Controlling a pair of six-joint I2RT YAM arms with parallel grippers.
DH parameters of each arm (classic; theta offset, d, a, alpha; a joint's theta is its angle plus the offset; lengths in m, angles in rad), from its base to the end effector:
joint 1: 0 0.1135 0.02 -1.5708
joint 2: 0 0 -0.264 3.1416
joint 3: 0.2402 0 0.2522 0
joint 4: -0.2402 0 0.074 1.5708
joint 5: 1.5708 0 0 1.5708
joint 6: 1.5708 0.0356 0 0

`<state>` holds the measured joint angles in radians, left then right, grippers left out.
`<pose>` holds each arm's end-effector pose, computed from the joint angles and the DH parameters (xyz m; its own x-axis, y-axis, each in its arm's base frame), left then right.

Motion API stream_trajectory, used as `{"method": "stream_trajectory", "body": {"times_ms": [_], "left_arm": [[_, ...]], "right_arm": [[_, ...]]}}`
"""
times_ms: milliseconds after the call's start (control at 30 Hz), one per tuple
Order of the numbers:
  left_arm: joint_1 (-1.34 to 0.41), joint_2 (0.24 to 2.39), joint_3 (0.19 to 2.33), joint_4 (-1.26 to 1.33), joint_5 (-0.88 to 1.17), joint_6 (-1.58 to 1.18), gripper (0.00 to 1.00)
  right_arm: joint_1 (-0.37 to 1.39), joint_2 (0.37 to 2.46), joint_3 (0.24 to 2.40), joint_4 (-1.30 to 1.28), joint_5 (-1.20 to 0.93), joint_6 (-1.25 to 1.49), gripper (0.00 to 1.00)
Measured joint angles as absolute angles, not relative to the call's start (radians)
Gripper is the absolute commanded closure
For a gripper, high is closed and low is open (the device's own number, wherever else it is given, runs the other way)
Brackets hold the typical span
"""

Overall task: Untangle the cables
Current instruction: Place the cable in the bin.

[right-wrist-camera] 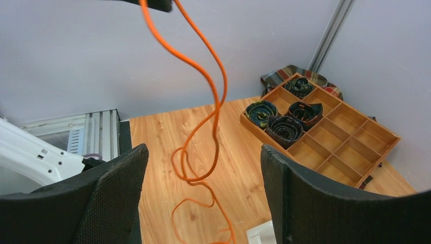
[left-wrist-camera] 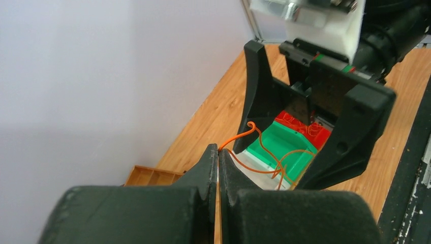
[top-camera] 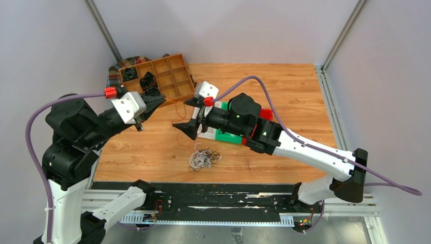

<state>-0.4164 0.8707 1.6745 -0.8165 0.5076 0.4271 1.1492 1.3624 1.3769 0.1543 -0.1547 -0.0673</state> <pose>0.0678 -0.0489 0.5321 0.3200 0.2543 -0.9127 0.7311 0.5464 0.4086 0.1247 0.2915 0.4537 0.1334 0.1351 -0.9818 -0.9569 0.2755 -0.0921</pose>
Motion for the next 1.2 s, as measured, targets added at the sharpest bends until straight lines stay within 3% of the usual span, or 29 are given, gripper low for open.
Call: {"method": "stream_trajectory", "body": {"times_ms": [100, 233, 300, 333, 400, 533, 700, 733, 900, 1200], "left_arm": [[-0.416, 0.867, 1.674, -0.817, 0.52, 0.426, 1.0], [-0.416, 0.866, 1.674, -0.817, 0.538, 0.412, 1.0], [-0.416, 0.865, 1.675, -0.817, 0.543, 0.408, 1.0], [-0.416, 0.863, 1.675, -0.817, 0.543, 0.407, 1.0], [-0.416, 0.86, 1.674, -0.817, 0.543, 0.408, 0.98], [-0.416, 0.841, 1.65, -0.816, 0.525, 0.413, 0.82], [-0.416, 0.817, 1.57, -0.818, 0.475, 0.43, 0.18], [-0.416, 0.815, 1.554, -0.819, 0.463, 0.435, 0.14], [-0.416, 0.815, 1.505, -0.853, 0.422, 0.453, 0.02], [-0.416, 0.809, 1.49, -0.87, 0.421, 0.456, 0.01]], "right_arm": [[1.149, 1.397, 1.391, 0.155, -0.142, -0.067, 0.3], [1.149, 1.428, 1.396, 0.161, -0.121, -0.074, 0.78], [1.149, 1.438, 1.396, 0.163, -0.118, -0.063, 0.96], [1.149, 1.439, 1.396, 0.165, -0.117, -0.066, 0.99], [1.147, 1.436, 1.396, 0.175, -0.109, -0.061, 0.99], [1.116, 1.406, 1.374, 0.191, -0.105, -0.023, 0.99], [1.003, 1.318, 1.304, 0.168, -0.088, 0.035, 0.99], [0.978, 1.298, 1.288, 0.158, -0.081, 0.043, 0.99], [0.813, 1.168, 1.147, 0.087, 0.015, 0.082, 0.99], [0.535, 1.075, 0.883, 0.03, 0.185, 0.141, 0.99]]}}
